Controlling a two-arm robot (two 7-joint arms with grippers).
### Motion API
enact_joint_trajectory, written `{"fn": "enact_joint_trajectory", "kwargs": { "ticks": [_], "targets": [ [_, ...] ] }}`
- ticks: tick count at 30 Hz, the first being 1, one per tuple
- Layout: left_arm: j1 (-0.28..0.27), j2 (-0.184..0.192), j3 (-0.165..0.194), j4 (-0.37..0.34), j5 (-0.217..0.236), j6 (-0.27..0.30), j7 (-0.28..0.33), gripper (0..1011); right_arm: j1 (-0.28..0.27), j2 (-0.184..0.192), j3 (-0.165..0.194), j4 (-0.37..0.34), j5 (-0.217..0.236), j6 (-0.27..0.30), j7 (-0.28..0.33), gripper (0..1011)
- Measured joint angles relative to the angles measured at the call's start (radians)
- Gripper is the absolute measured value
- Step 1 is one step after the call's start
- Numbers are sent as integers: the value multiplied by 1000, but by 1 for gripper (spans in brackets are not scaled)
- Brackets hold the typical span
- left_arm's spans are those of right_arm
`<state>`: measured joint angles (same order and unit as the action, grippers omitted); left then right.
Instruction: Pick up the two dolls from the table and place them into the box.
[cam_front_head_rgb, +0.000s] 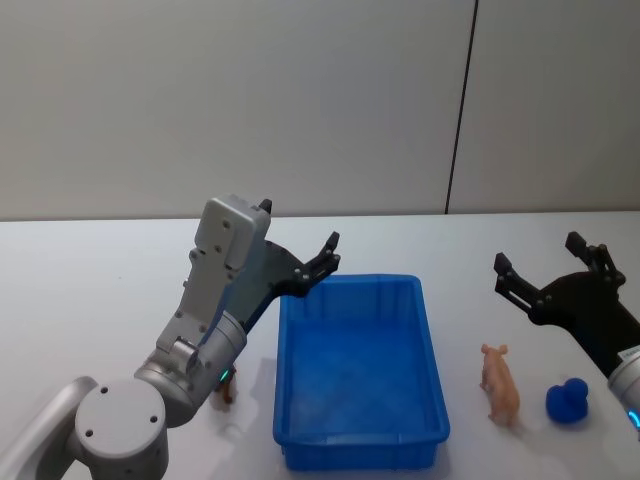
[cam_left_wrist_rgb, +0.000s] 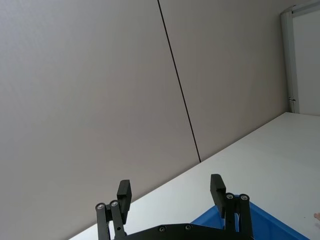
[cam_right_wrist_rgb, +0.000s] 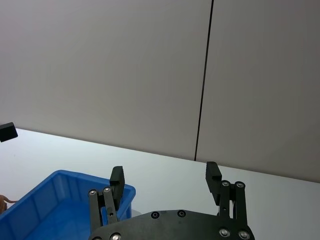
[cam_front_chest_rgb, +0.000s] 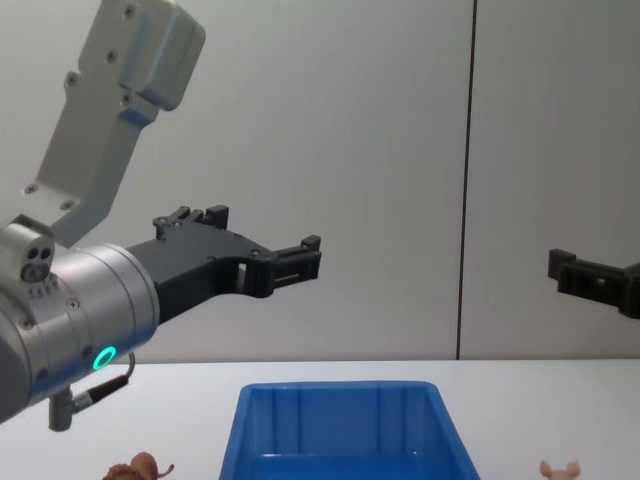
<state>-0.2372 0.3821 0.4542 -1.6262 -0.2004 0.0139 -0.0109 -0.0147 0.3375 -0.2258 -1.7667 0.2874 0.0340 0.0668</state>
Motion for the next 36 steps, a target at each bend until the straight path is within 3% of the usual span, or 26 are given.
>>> {"fn": "enact_joint_trajectory", "kwargs": {
  "ticks": [36],
  "targets": [
    [0, 0, 0, 0, 0, 0, 0, 1001, 0, 0, 0, 0, 0, 0, 0, 1001]
  ]
}}
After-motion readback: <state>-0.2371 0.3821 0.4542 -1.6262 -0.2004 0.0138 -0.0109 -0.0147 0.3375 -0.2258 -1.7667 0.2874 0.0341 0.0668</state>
